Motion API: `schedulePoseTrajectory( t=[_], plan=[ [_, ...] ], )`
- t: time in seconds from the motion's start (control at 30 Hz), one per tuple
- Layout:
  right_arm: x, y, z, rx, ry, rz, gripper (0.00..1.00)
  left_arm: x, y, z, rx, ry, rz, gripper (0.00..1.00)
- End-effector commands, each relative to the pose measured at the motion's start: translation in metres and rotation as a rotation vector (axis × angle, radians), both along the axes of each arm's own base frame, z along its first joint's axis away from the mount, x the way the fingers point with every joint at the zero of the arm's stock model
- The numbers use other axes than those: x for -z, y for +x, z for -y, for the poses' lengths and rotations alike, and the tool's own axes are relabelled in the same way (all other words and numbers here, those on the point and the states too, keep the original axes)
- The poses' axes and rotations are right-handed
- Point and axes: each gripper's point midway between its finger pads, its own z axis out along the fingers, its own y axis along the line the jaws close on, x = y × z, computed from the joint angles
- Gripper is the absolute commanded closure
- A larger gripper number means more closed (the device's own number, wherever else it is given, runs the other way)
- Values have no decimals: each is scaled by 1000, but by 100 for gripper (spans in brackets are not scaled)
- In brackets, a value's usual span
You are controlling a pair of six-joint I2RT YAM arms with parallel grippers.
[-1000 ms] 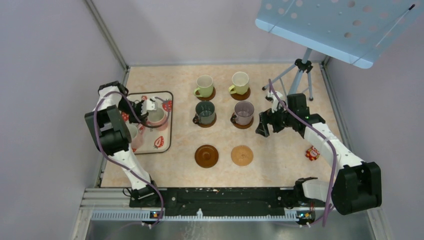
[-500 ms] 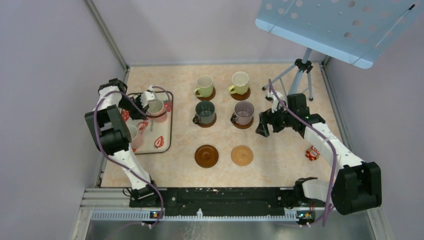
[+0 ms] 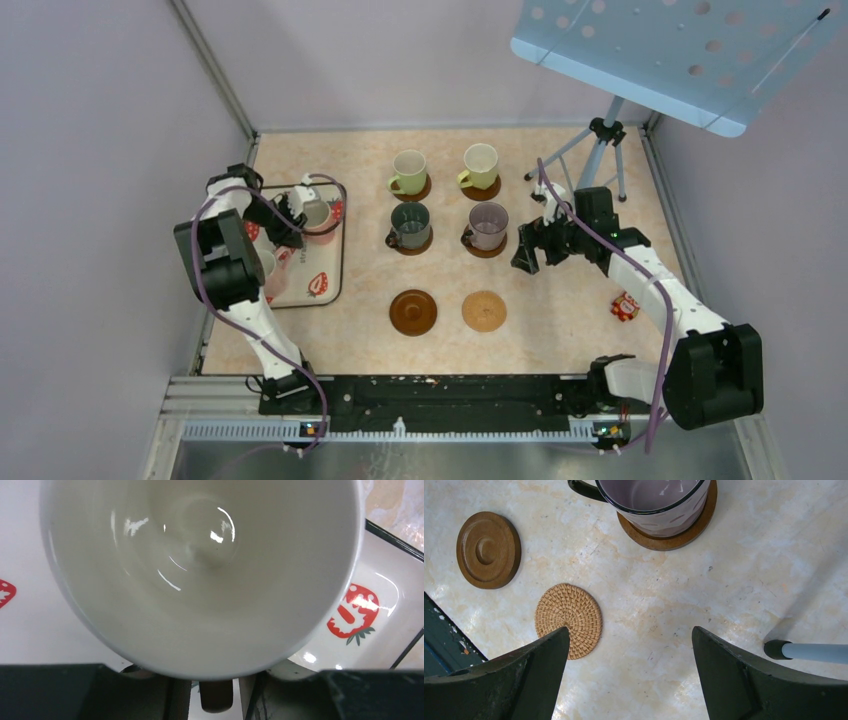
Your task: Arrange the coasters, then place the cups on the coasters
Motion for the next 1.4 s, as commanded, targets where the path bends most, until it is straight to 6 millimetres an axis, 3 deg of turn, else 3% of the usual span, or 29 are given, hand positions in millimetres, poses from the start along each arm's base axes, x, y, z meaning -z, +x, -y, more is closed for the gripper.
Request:
schedulePoseTrajectory(
  t=[0.0, 0.2, 0.4, 0.47, 0.8, 0.97, 1.2, 1.37],
  plan=[
    [-13, 10, -1, -9, 14, 52, 9, -19, 9, 13, -15, -25, 71, 59],
    [-14, 10, 0, -7, 12, 54, 9, -15, 13, 18, -67, -46, 56, 68],
    [-15, 10, 0, -6, 12, 58, 9, -30, 17, 24, -156, -100, 71, 93],
    [-16, 10, 0, -5, 13, 60, 9, -44, 20, 27, -185, -126, 96, 100],
    [-22, 13, 2, 21, 10, 75, 9, -159, 40, 56, -401, -291, 197, 100],
    [-29, 13, 6, 46, 0, 89, 9, -199, 39, 93, -504, -221, 261, 100],
    [-34, 15, 18, 119, -35, 119, 8, -254, 9, 182, -495, -350, 379, 100],
    [-31, 17, 28, 193, -46, 110, 7, -252, -27, 256, -387, -360, 365, 100]
  ],
)
